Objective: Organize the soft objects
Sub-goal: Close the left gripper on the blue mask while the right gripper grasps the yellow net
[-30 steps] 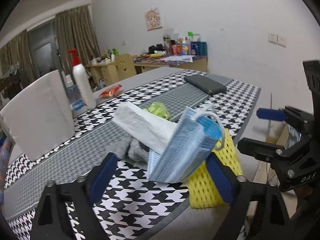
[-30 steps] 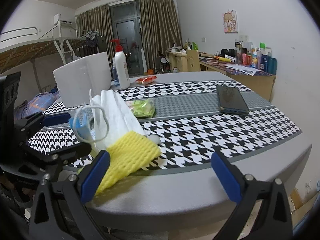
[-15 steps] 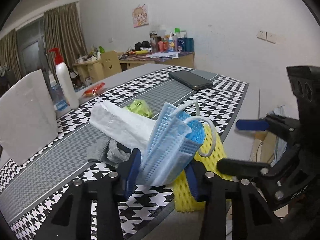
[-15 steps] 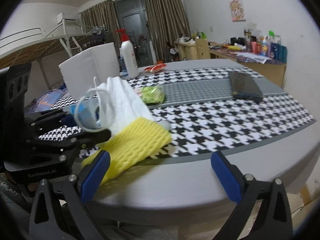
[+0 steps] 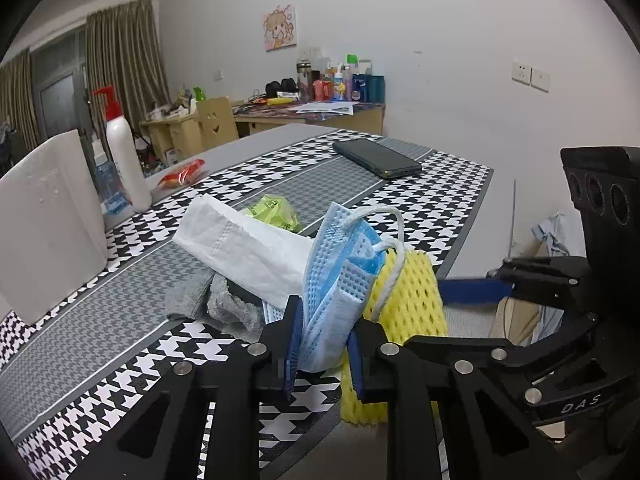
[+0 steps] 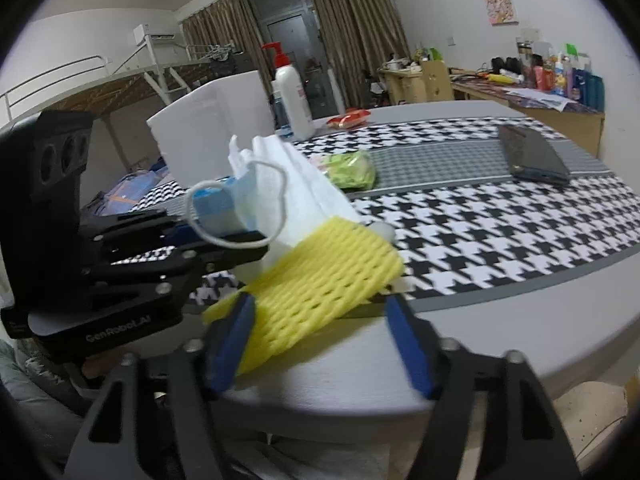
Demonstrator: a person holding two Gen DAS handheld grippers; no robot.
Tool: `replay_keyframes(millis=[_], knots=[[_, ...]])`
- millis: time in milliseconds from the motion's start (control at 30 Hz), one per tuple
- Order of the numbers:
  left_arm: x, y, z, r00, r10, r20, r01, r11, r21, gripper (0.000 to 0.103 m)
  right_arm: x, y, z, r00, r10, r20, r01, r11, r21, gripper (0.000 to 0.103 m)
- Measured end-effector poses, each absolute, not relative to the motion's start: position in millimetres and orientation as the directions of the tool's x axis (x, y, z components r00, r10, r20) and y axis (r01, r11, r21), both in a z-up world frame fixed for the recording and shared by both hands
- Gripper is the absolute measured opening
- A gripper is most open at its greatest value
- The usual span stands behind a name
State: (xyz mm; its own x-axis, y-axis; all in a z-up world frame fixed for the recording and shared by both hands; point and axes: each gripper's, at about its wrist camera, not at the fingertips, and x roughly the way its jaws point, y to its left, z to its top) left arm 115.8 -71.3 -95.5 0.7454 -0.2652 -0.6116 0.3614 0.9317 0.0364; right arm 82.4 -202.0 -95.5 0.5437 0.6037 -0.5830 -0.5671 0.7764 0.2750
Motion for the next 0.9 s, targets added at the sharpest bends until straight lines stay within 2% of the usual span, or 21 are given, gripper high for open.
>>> replay_keyframes(millis=[67, 133, 233, 333, 467, 900], knots=[[115.6, -70.6, -95.9, 0.744, -0.267, -0.612, 0.361, 0.932, 0.033, 0.021, 82.2, -198.8, -96.3, 0.521, 0.622, -0.584, -0.580, 0.760, 0.293, 0.044], [115.5, -70.4, -95.7, 0.745, -0.268, -0.611, 0.362, 0.932, 0.032, 0.021, 81.1, -196.6, -96.2, 0.510, 0.631, -0.584, -0.589, 0.751, 0.297, 0.038], [114.7, -70.3, -95.1, 0.745, -0.277, -0.607, 0.368, 0.930, 0.027, 0.019, 76.0, -194.4, -92.1, 0.521, 0.634, -0.571, -0.601, 0.748, 0.282, 0.022], [112.1, -72.0, -94.2, 0.748, -0.280, -0.602, 0.372, 0.928, 0.030, 0.016, 74.3, -194.4, -90.8, 0.524, 0.633, -0.571, -0.606, 0.747, 0.273, 0.014], [107.7, -71.0, -90.2, 0.755, -0.281, -0.593, 0.368, 0.929, 0.029, 0.013, 72.7, -197.7, -86.5, 0.550, 0.620, -0.559, -0.598, 0.760, 0.254, 0.012], [99.6, -56.7, -61.4, 0.788, -0.303, -0.535, 0.351, 0.936, -0.011, 0.013, 74.6, -206.6, -60.2, 0.640, 0.572, -0.513, -0.549, 0.808, 0.217, 0.011]])
